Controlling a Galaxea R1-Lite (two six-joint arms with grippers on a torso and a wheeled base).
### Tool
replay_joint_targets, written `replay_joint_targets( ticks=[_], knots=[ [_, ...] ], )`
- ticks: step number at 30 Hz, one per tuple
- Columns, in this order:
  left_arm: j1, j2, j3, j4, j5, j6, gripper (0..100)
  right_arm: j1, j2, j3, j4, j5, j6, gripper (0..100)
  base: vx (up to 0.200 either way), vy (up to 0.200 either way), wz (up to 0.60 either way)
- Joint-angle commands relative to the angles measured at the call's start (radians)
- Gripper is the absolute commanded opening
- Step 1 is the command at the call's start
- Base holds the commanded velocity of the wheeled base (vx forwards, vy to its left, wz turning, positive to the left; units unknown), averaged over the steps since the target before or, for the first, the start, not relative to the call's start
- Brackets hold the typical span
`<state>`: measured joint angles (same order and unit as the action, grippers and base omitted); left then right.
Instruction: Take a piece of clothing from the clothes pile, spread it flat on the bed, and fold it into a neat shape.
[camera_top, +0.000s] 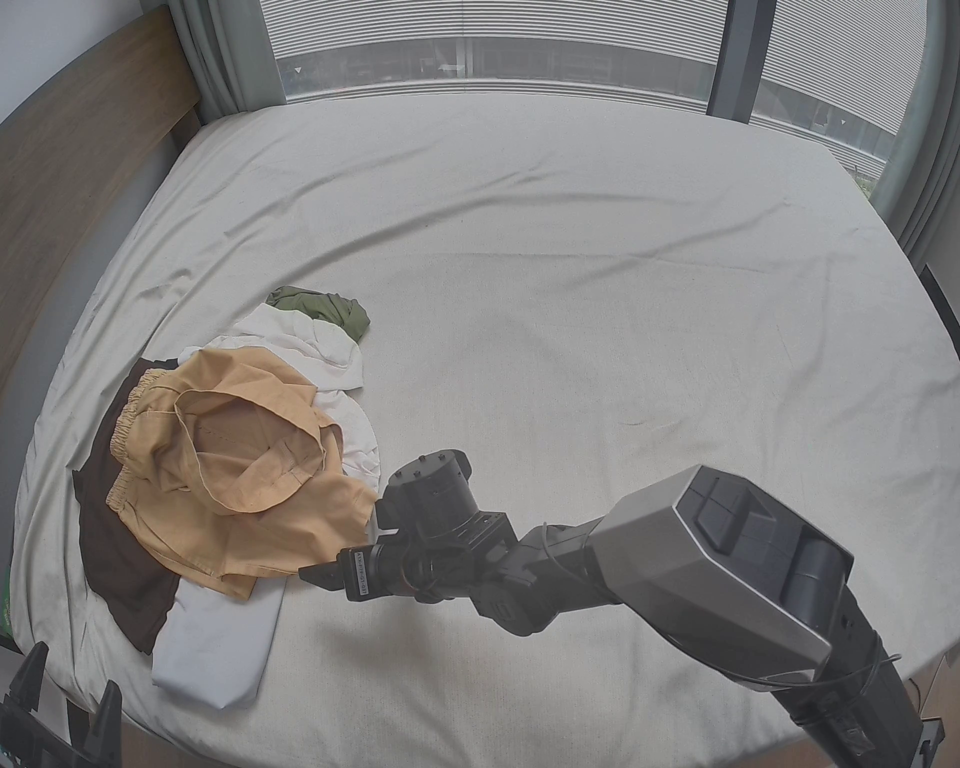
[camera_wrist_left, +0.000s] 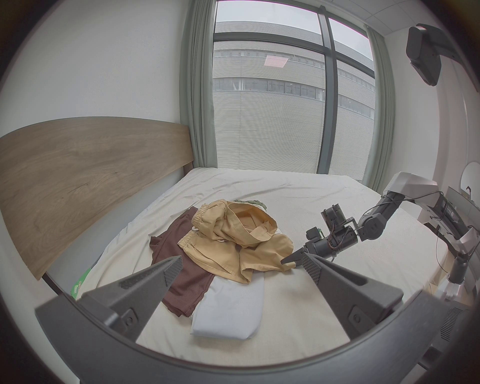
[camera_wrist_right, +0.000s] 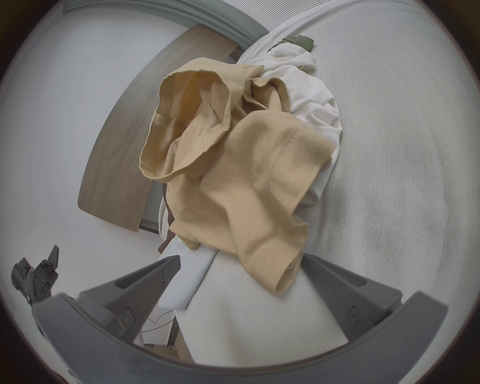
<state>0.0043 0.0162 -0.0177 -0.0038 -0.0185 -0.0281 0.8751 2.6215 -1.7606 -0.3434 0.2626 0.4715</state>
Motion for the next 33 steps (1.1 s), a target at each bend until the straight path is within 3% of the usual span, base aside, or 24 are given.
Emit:
replay_joint_targets(
  ticks=[1,11,33],
  knots=[
    [0.000,-0.016,0.018,-0.001,0.000,0.000,100,0.004,0.031,-0.030,0.000,-0.006,0.004,0,0.000,0.000,0.00],
    [0.000,-0.016,0.018,0.001,0.000,0.000,100,-0.001,-0.008,0.015,0.000,-0.049,0.027,0,0.000,0.000,0.00],
    [0.000,-0.016,0.018,-0.001,0.000,0.000,100,-0.084,-0.288,0.444,0.000,-0.100,-0.011,0,0.000,0.000,0.00]
  ],
)
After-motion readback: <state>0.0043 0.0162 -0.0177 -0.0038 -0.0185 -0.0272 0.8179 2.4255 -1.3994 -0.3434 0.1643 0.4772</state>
